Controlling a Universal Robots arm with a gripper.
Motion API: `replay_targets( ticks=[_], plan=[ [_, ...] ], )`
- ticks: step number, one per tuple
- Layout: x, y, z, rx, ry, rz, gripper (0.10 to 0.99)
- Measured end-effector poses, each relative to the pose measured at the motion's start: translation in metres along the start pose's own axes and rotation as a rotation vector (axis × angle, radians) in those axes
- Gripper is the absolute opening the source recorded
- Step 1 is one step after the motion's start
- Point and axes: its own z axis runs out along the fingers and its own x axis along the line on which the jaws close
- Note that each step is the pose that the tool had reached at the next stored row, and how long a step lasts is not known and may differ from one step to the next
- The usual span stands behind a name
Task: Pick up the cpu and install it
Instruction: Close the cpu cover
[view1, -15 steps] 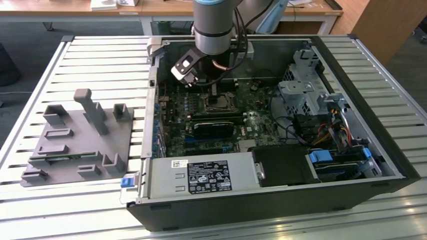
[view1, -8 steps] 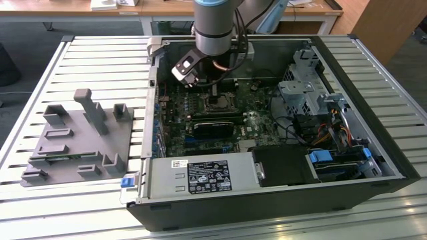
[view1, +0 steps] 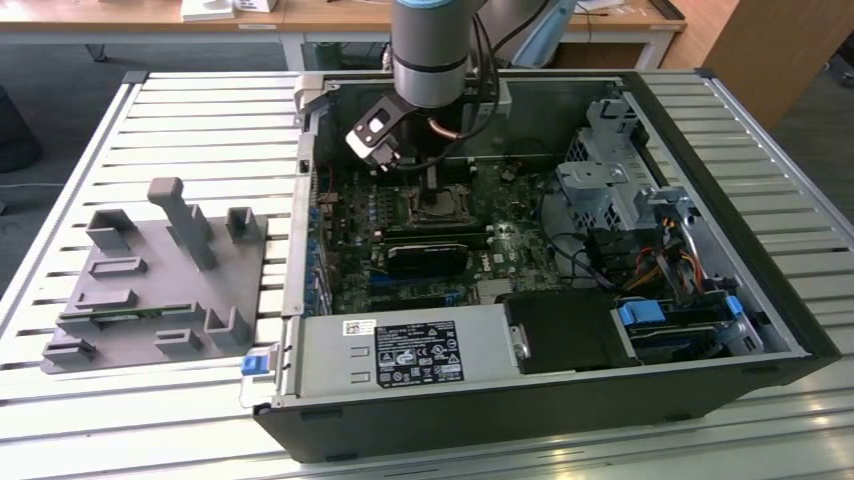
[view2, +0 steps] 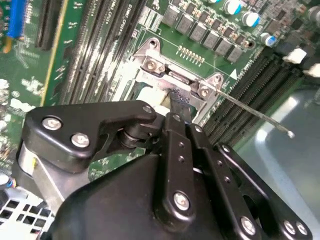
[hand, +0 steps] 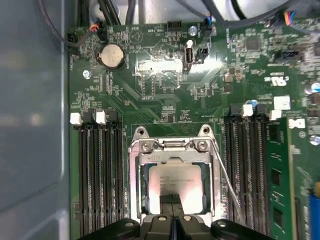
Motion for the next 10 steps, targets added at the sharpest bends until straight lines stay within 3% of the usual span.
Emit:
replay_targets(
  ticks=[3, 10],
  plan=[
    [0.0001, 0.0003, -0.0075, 0.001, -0.0009, 0.0, 0.106],
    [0.0005, 0.0101, -0.0071, 0.002, -0.0011, 0.0, 0.106]
  ],
)
